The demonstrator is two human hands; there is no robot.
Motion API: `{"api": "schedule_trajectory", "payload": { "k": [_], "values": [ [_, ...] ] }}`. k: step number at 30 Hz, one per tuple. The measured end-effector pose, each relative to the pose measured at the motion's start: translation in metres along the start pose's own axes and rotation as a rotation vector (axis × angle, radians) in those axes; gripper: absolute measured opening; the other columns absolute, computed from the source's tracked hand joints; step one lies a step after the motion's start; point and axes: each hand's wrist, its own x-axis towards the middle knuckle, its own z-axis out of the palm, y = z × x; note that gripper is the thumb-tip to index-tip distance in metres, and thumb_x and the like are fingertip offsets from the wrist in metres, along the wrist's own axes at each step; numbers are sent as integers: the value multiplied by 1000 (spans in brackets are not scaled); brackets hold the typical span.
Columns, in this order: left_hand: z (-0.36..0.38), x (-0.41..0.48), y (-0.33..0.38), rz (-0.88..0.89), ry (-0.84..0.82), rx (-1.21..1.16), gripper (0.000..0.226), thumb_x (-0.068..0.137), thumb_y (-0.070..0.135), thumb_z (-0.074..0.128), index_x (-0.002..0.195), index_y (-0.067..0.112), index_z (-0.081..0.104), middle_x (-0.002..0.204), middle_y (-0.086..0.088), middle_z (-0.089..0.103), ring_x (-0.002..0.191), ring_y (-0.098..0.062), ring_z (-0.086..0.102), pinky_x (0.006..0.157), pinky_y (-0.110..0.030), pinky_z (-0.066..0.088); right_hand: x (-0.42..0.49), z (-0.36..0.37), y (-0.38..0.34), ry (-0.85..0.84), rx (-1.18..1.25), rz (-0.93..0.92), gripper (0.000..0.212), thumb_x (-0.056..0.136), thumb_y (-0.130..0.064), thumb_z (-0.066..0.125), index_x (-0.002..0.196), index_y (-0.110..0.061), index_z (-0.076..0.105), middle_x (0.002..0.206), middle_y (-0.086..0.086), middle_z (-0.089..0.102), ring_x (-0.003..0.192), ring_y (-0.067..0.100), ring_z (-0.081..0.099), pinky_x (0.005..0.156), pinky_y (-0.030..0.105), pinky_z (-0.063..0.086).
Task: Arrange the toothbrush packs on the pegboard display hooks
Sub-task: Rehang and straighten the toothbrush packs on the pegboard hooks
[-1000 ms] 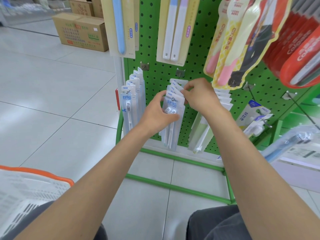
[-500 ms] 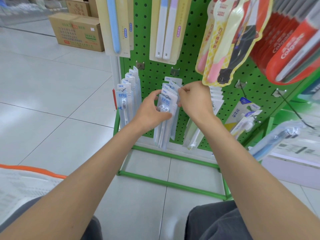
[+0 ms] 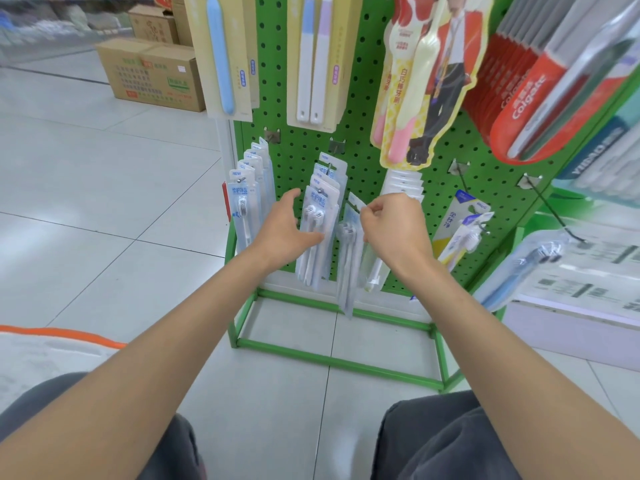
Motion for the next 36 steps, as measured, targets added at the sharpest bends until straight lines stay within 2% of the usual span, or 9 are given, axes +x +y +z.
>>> {"api": "schedule_trajectory", "payload": {
  "k": [3,7,12,15,17,20,22,31,36],
  "values": [
    [-1,-8,-2,-8,-15,49,84,85,17,74,152,19,22,150,-7,35,119,-18,47,92,-29,47,-10,-8,7,-19,-1,-7,27,89,-12,49,79,2,69,69,20,69,52,22,52,55,37,54],
    [1,-16,-2,-16,14,73,47,89,18,69,129,11,45,113,-6,49,83,-12,49,62,-17,41,-24,-15,12,-131,121,-20,23,94,-15,52,77,-14,67,65,4,69,39,4,45,45,21,39],
    [11,-23,0,-39,-217,49,56,87,32,73,135,21,46,120,1,53,104,-14,57,73,-21,46,-32,-15,14,-229,348,22,23,97,-16,55,77,-17,66,60,0,68,40,8,44,48,21,42],
    [18,-28,-2,-2,-286,29,44,86,24,75,125,23,53,100,4,63,86,-8,59,62,-11,45,-33,-12,14,-272,433,32,23,98,-14,54,78,-14,65,57,-2,66,43,13,47,48,21,43],
    [17,-29,-3,20,-264,13,33,85,18,76,113,20,59,87,5,66,76,-10,61,60,-12,47,-33,-8,14,-288,472,33,20,97,-17,56,80,-11,65,58,1,65,45,16,48,51,24,43],
    [15,-28,-6,44,-255,67,35,82,25,79,112,18,63,97,1,70,90,-19,65,80,-29,53,-32,0,16,-258,404,20,32,88,-39,68,84,-8,65,62,12,63,48,15,50,52,27,42],
    [15,-29,-6,62,-243,113,40,81,28,80,115,23,60,97,7,67,91,-13,61,80,-28,50,-31,5,16,-211,300,3,37,85,-46,70,82,-9,63,63,12,62,52,14,51,53,28,41],
    [9,-28,2,-10,-186,-53,49,77,23,83,118,14,58,99,-5,74,90,-17,71,84,-31,56,-24,0,17,-234,481,72,29,96,-30,60,82,-5,64,54,2,59,38,9,45,45,19,39],
    [3,-28,9,-57,-144,-181,42,77,25,82,113,14,62,98,-2,75,83,-9,71,70,-20,56,-25,0,18,-291,545,105,39,97,-32,58,66,-9,56,48,-2,57,38,11,42,41,19,36]
  ]
}}
